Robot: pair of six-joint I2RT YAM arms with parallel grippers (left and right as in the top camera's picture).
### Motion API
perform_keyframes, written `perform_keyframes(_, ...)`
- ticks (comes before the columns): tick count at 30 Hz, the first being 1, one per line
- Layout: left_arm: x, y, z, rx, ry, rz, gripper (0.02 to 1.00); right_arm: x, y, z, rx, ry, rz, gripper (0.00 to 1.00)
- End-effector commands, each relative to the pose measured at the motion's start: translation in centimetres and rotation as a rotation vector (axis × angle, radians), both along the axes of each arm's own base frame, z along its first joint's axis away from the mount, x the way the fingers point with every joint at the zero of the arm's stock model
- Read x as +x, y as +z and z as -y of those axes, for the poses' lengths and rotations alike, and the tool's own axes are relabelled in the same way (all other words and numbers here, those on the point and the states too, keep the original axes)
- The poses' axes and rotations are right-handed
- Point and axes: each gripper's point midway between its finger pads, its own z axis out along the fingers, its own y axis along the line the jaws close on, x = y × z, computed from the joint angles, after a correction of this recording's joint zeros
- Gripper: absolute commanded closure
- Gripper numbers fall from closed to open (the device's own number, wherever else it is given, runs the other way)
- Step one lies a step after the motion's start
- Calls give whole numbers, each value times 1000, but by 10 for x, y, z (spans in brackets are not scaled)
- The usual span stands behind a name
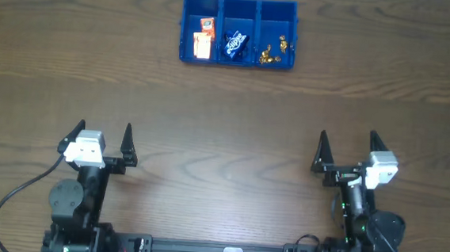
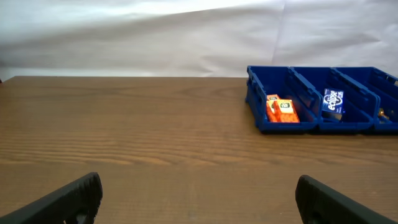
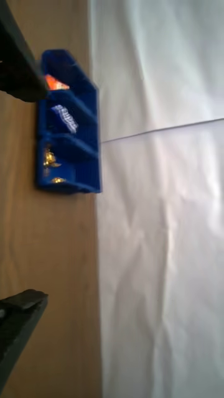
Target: Sort Candies Into Trays
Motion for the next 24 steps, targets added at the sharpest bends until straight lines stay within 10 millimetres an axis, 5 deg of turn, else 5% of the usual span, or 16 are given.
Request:
perform_keyframes(1,0,-16,2,0,-16,-38,20,5,-10,-9,51,57,74,3)
perform_keyframes(6,0,-16,2,0,-16,-38,20,5,-15,-16,36,95,53,3)
perform_keyframes(10,0,-16,2,0,-16,-38,20,7,-42,-15,-45,84,-47,3)
perform_keyframes(15,0,-16,3,0,-17,-38,23,9,-62,28,-50,-166,-134,1)
perform_keyframes(24,0,-16,2,0,-16,-38,20,9,-67,26,-87,-155,-153,1)
